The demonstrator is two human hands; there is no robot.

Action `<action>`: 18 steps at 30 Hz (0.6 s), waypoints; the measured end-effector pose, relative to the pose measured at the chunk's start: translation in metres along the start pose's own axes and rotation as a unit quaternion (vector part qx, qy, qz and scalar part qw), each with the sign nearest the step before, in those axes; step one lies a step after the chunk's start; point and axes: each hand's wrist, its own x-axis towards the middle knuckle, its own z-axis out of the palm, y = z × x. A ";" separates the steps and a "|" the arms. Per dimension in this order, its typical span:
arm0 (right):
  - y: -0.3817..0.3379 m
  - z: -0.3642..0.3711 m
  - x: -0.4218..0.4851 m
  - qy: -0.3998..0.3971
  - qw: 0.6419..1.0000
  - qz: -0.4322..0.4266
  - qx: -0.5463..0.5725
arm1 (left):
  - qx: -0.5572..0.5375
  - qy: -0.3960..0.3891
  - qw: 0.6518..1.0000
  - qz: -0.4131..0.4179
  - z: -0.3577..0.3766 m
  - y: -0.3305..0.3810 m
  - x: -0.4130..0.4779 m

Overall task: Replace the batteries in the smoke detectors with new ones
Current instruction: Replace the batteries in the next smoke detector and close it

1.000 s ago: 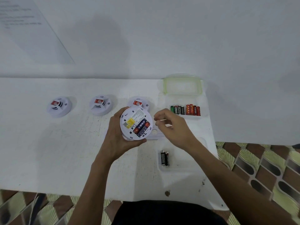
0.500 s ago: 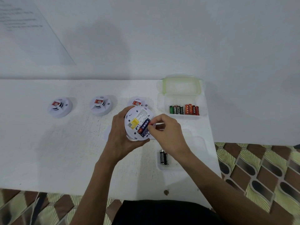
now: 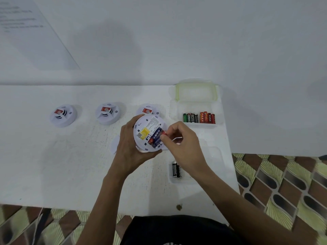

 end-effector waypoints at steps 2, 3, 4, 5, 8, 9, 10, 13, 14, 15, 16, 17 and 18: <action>0.001 -0.005 -0.003 0.006 1.000 -0.009 0.030 | 0.005 -0.004 1.000 -0.014 0.002 -0.001 -0.001; 0.002 -0.009 -0.004 0.009 0.999 -0.007 0.045 | 0.008 0.004 1.000 -0.019 0.003 -0.001 -0.001; 0.003 -0.015 -0.005 0.010 0.998 -0.001 0.060 | 0.007 0.011 1.000 -0.005 0.002 -0.001 -0.001; 0.005 -0.022 -0.006 0.010 0.998 0.007 0.068 | 0.000 0.022 1.000 0.010 -0.002 0.006 -0.001; 0.015 -0.046 -0.008 -0.024 0.998 0.039 0.039 | -0.019 0.042 0.998 0.039 -0.009 0.020 0.002; 0.019 -0.053 -0.009 -0.046 0.997 0.057 0.014 | -0.030 0.043 0.998 0.040 -0.010 0.022 0.002; 0.023 -0.058 -0.011 -0.067 0.995 0.079 -0.013 | -0.032 0.042 0.997 0.050 -0.009 0.023 0.002; 0.037 -0.062 -0.017 -0.122 0.978 0.125 -0.112 | -0.036 0.040 0.997 0.053 -0.006 0.024 -0.001; 0.041 -0.060 -0.019 -0.140 0.970 0.128 -0.154 | -0.041 0.040 0.997 0.053 -0.006 0.024 -0.002; 0.046 -0.058 -0.021 -0.154 0.961 0.130 -0.190 | -0.041 0.039 0.997 0.051 -0.005 0.024 -0.003; 0.049 -0.056 -0.023 -0.165 0.953 0.133 -0.215 | -0.040 0.037 0.997 0.049 -0.004 0.025 -0.004; 0.053 -0.053 -0.023 -0.175 0.948 0.138 -0.227 | -0.038 0.036 0.998 0.046 -0.003 0.024 -0.004; 0.055 -0.052 -0.024 -0.182 0.944 0.143 -0.236 | -0.036 0.035 0.998 0.046 -0.002 0.025 -0.004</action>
